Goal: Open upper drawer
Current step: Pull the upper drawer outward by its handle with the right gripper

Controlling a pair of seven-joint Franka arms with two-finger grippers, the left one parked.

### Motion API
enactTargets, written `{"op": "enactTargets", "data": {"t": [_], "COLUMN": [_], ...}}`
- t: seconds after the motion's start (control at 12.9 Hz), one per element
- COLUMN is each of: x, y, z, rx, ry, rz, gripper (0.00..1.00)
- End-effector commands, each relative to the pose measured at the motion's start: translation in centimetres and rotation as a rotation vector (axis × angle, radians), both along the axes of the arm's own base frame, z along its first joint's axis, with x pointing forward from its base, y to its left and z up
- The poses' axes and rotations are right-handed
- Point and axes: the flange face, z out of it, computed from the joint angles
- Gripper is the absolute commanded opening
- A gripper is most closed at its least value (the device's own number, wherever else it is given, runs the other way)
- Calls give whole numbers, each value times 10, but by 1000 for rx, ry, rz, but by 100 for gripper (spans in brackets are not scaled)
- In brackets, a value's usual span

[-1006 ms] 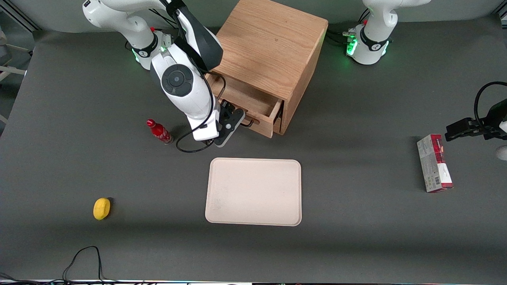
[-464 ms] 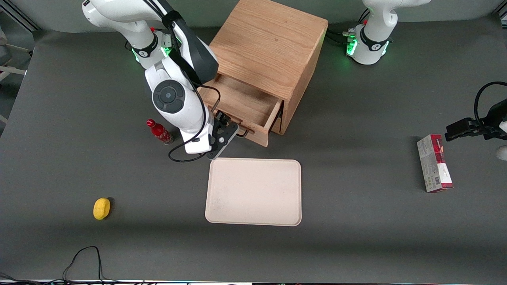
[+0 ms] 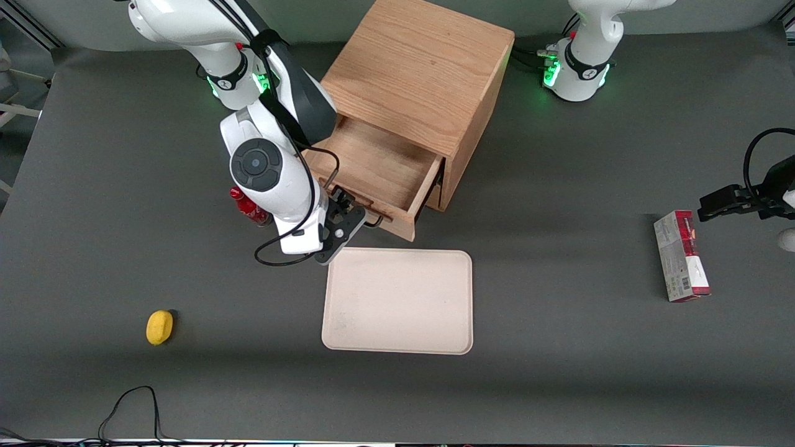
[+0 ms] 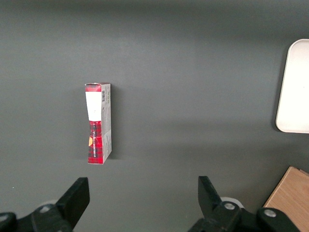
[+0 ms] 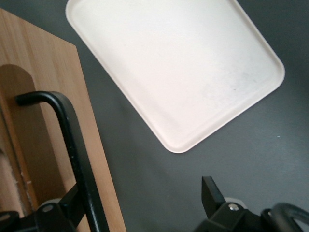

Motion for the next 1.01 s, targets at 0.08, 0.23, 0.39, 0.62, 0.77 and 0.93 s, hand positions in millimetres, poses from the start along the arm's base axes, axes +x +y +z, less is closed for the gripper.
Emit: {"op": "enactTargets", "data": {"t": [0.08, 0.23, 0.39, 0.62, 0.77, 0.93], "x": [25, 33, 39, 45, 47, 54], "y": [-15, -23, -28, -30, -29, -40], "z": [4, 6, 4, 3, -2, -6], "rx": [-21, -19, -22, -28, -39, -38], "ry": [-6, -8, -8, -16, -17, -12], "rz": [-4, -18, -27, -30, -25, -44], "gripper": [100, 100, 100, 100, 100, 100]}}
